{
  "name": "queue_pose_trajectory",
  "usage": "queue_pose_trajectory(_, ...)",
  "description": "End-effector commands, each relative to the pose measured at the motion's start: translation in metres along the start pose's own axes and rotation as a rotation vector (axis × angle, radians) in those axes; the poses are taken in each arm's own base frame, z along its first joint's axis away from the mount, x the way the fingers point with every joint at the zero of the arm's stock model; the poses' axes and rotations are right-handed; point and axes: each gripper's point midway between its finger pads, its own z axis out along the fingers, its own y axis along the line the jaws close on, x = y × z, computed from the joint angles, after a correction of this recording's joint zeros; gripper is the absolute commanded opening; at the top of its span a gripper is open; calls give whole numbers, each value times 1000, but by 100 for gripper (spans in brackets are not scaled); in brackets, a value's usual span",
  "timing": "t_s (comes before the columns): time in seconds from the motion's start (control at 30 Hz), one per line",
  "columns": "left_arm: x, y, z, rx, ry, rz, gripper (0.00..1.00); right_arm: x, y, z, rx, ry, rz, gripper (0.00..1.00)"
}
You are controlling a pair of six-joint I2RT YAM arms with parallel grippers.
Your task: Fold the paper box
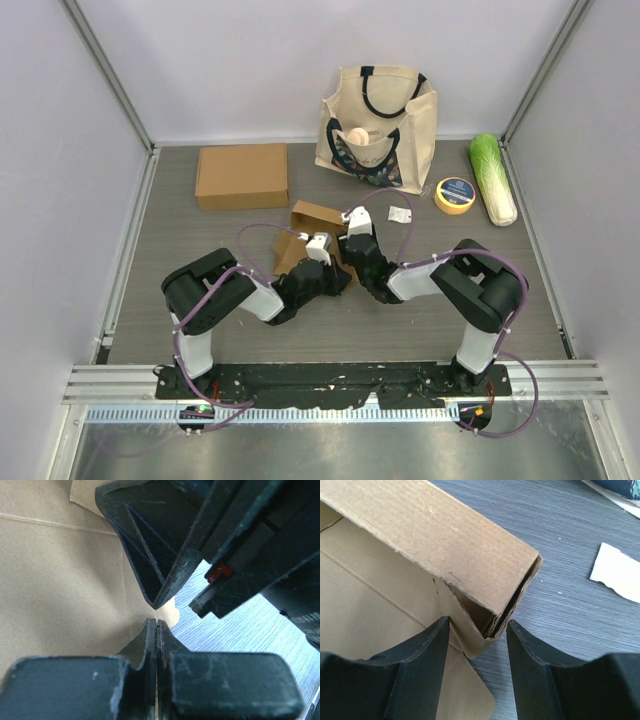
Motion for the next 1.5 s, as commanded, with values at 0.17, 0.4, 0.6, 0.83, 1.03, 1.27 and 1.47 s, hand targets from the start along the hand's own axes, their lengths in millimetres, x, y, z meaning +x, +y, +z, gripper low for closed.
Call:
queue_pose_trajectory(0.17,8,14,-10,-9,-6,14,0,-44,1,11,56,-185,135,38)
queue_pose_trajectory(0.4,-29,9,-56,37,-143,-7,43,-42,7,14,12,-178,82,15)
queue_pose_trajectory(0.6,-96,27,-121,-171,-255,9,60,-40,24,11,-111,-186,49,1)
queue_pose_trajectory(0.83,-149,62,-187,-388,-460,12,60,-34,28,1,-205,-188,30,1)
queue_pose_trajectory(1.03,-126,89,-196,-540,-348,12,76,-29,33,-9,-267,-177,48,1)
queue_pose_trajectory(1.27,-99,87,-158,-528,-188,54,71,-31,35,-8,-272,-171,101,1)
queue_pose_trajectory(1.47,-106,94,-137,-612,-201,107,72,-35,40,-9,-292,-179,122,1)
